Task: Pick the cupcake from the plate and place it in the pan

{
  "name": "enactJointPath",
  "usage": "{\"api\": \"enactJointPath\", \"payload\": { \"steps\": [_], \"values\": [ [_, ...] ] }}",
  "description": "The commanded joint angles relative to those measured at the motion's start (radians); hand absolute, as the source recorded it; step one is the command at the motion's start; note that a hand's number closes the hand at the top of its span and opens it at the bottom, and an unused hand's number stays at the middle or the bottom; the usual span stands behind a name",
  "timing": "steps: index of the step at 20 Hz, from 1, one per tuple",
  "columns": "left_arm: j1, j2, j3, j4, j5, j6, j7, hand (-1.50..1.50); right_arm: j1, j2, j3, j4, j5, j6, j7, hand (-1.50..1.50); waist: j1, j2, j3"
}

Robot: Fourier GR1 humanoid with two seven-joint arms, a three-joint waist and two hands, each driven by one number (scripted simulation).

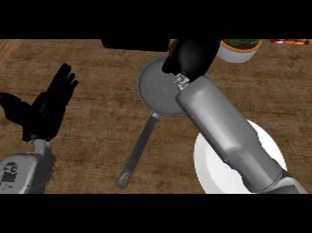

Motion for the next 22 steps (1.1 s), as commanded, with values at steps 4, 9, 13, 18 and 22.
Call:
{"api": "enactJointPath", "payload": {
  "steps": [4, 9, 13, 18, 22],
  "values": [
    [0.011, 0.008, 0.016, -0.013, 0.021, -0.015, 0.017, 0.0, 0.003, 0.01, -0.019, 0.23, -0.104, -0.311, -0.003, 1.5, -0.009, 0.003, 0.001],
    [0.001, 0.014, 0.007, -0.024, 0.008, -0.02, 0.013, 0.0, 0.018, 0.01, -0.013, 0.386, -0.149, -0.364, 0.021, 1.5, 0.011, 0.007, 0.001],
    [0.021, -0.017, -0.017, -0.03, -0.018, 0.008, -0.001, 0.0, 0.06, 0.01, -0.126, 0.369, -0.226, -0.461, 0.047, -1.5, -0.004, 0.003, 0.002],
    [-0.007, -0.012, -0.004, 0.01, -0.009, -0.005, -0.005, 0.0, 0.046, 0.01, -0.119, 0.453, -0.372, -0.571, -0.076, -1.5, 0.008, 0.007, 0.002],
    [0.025, 0.027, 0.055, 0.003, 0.028, -0.029, -0.015, 0.0, 0.104, 0.011, -0.092, 0.39, -0.386, -0.732, -0.17, -1.5, -0.026, -0.005, 0.001]
  ]
}}
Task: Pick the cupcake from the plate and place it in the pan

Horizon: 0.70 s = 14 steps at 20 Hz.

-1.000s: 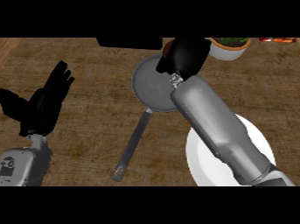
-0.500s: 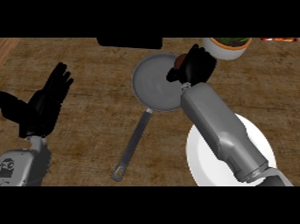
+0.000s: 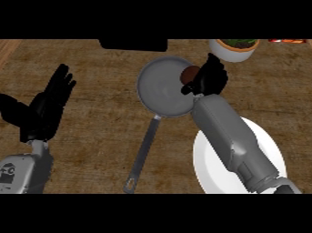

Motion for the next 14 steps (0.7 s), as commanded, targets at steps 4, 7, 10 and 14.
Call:
{"api": "enactJointPath", "payload": {
  "steps": [4, 7, 10, 14],
  "values": [
    [0.003, 0.008, 0.028, 0.007, -0.002, 0.018, 0.004, 0.0, 0.08, 0.005, 0.013, -0.122, -0.079, -0.35, -0.043, -1.5, -0.032, -0.011, 0.0],
    [0.028, 0.013, 0.042, 0.027, 0.005, 0.007, -0.021, 0.0, 0.146, 0.005, 0.021, -0.223, -0.148, -0.422, -0.089, -1.5, -0.049, -0.015, 0.0],
    [0.094, 0.023, 0.036, -0.024, -0.003, 0.001, -0.017, 0.0, 0.243, 0.005, 0.053, -0.391, -0.179, -0.459, -0.1, -1.5, -0.072, -0.029, 0.0],
    [0.096, 0.026, 0.046, -0.064, 0.004, 0.015, 0.022, 0.0, 0.469, 0.005, 0.203, -0.634, -0.222, -0.524, -0.156, -1.5, -0.087, -0.034, 0.0]
  ]
}}
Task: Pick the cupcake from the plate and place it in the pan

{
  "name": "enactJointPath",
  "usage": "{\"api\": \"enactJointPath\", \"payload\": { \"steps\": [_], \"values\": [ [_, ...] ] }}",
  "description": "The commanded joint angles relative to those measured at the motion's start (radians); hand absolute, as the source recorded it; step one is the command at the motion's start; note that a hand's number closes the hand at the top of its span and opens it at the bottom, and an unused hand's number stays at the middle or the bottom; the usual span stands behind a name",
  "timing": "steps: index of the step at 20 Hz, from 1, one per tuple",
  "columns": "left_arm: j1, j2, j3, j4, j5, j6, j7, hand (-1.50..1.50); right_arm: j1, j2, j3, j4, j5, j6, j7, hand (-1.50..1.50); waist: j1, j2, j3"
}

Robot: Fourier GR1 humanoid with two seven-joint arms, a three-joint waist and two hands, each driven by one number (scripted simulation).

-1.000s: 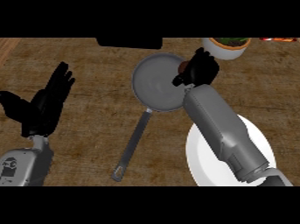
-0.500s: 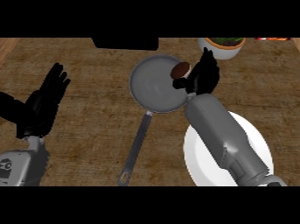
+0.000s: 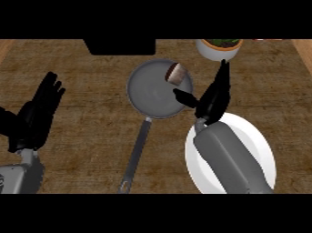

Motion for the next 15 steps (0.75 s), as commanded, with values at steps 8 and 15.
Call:
{"api": "enactJointPath", "payload": {
  "steps": [8, 15],
  "values": [
    [0.056, 0.01, 0.033, -0.028, 0.018, -0.018, -0.024, 0.0, 0.59, -0.02, 0.279, -0.664, 0.038, -0.084, -0.11, -1.5, -0.021, 0.002, -0.002],
    [-0.043, -0.012, 0.018, 0.05, -0.012, -0.01, -0.007, 0.0, 0.746, 0.004, 0.332, -0.774, 0.205, -0.073, -0.06, -1.5, -0.007, 0.009, -0.002]
  ]
}}
